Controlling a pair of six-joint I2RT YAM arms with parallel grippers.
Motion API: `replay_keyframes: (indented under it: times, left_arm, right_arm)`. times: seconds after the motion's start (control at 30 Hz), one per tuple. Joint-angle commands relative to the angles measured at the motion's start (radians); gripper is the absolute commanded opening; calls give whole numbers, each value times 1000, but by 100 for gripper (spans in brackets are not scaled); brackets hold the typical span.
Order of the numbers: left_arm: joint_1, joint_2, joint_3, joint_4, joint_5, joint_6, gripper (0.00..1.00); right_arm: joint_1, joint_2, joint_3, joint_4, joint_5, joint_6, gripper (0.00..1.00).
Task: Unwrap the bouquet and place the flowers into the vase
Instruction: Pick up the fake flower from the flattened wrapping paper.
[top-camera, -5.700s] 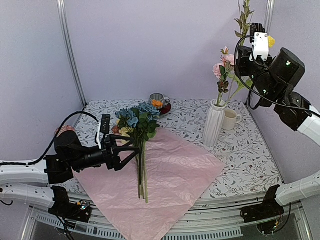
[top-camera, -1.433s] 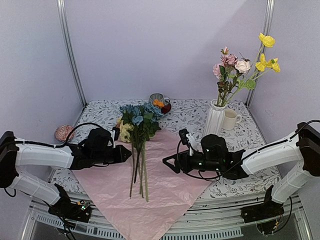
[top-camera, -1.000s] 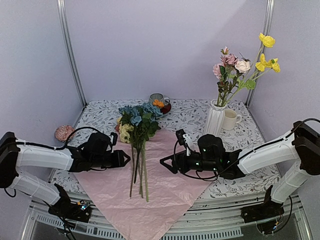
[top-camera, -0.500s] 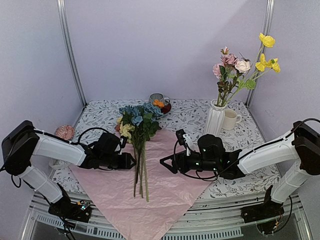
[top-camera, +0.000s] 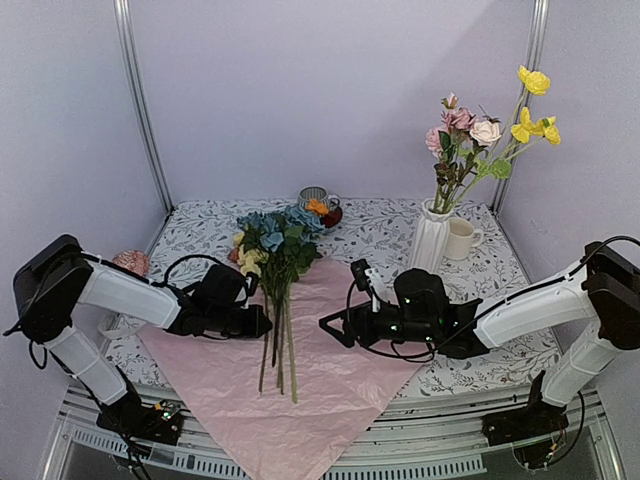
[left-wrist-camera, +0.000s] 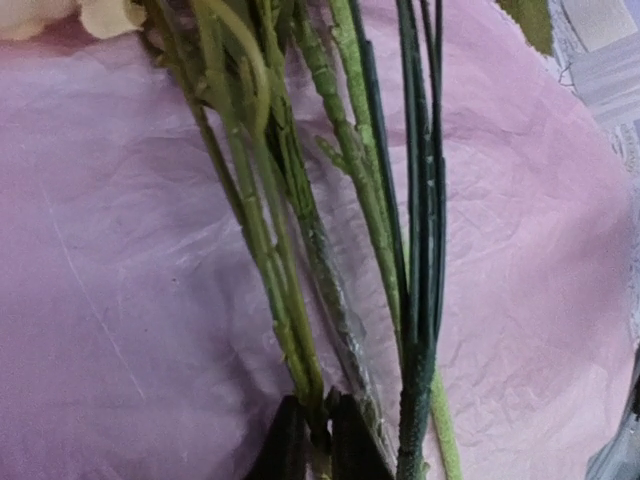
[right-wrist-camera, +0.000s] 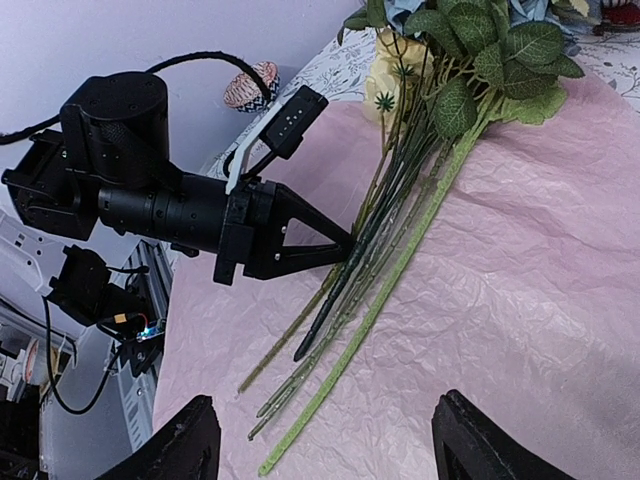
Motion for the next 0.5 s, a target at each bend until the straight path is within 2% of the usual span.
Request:
replay_keyframes:
  times: [0.0,0.2,0.33,0.47]
  left_arm:
    - [17,-55,-12,-20,-64,-15,0]
    - [17,-262,-33,-162,-200,-40,0]
    - [17,-307,-21,-251,-260,-54,0]
    - [17,-320,29,-418,-418,-144,0]
  right_arm:
    - [7,11,23,15,-1,1,75]
    - [7,14,23,17,2,2,75]
    - [7,28,34,17,-8,2,75]
    - [7,28,35,18,-9,6,75]
